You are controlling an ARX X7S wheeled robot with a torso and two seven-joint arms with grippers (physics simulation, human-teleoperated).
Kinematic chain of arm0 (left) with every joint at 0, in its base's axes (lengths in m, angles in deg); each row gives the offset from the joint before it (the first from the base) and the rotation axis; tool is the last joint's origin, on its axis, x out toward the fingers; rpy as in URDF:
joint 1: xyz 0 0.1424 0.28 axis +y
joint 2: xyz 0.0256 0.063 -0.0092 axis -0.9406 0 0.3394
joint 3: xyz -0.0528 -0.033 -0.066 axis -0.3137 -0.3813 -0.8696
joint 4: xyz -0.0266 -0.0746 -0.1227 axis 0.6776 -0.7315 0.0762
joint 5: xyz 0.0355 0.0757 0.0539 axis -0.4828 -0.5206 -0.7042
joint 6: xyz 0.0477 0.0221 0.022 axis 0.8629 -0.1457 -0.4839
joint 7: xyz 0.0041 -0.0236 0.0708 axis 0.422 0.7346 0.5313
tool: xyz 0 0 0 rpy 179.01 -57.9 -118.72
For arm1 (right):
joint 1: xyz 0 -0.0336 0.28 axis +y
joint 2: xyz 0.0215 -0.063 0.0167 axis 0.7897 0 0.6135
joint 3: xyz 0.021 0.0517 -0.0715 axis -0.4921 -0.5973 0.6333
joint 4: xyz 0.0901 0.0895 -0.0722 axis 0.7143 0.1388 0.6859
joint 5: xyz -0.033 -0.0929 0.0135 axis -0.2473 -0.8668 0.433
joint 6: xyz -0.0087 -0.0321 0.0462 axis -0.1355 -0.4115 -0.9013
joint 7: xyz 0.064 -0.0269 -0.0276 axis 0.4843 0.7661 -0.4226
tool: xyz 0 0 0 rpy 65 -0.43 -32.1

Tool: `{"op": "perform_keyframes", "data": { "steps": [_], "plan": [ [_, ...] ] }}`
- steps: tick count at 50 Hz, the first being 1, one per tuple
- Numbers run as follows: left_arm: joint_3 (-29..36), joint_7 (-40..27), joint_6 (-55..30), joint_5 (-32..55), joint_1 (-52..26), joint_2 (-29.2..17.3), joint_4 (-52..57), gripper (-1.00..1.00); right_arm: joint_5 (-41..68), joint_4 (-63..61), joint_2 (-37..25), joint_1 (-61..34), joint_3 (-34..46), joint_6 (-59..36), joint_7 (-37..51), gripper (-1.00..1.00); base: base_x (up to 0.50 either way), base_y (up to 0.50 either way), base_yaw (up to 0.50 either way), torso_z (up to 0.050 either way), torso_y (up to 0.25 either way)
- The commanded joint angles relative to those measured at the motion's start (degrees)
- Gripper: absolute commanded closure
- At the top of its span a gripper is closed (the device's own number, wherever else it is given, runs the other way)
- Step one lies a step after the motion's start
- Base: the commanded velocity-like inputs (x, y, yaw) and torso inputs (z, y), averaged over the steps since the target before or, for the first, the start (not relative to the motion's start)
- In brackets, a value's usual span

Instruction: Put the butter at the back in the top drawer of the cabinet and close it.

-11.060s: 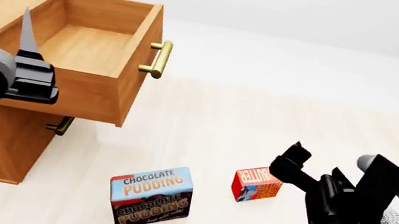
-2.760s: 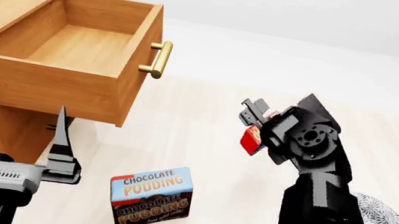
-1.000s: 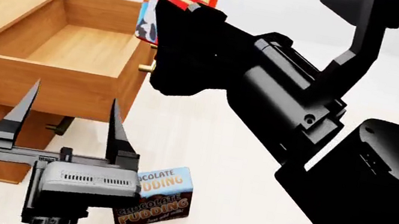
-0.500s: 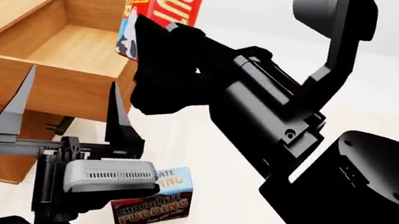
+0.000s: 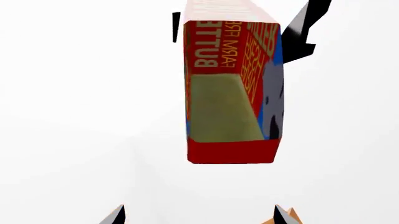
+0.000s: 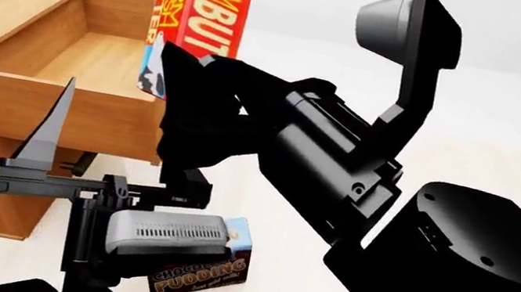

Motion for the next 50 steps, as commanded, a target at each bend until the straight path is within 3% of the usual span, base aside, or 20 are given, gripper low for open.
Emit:
{"op": "perform_keyframes", "data": {
  "steps": [1,19,50],
  "plan": [
    [-0.1,1.0,0.0,-0.6,0.4,1.1,0.1,-1.0,0.3,-0.5,0.0,-0.7,0.6,1.6,-1.0,1.0,0.0,0.0,0.0,0.0,0.0],
    [0.1,2.6,0.4,-1.5,0.8,2.8,-1.2,-1.0,0.8,-0.9,-0.4,-1.6,2.9,3.4,-0.3,1.0,0.0,0.0,0.0,0.0,0.001],
    [-1.9,2.0,-2.0,-2.7,1.7,1.5,3.5,-1.0,-3.6,2.1,-2.2,0.7,4.9,4.0,-6.0,1.0,0.0,0.0,0.0,0.001,0.001]
  ]
}}
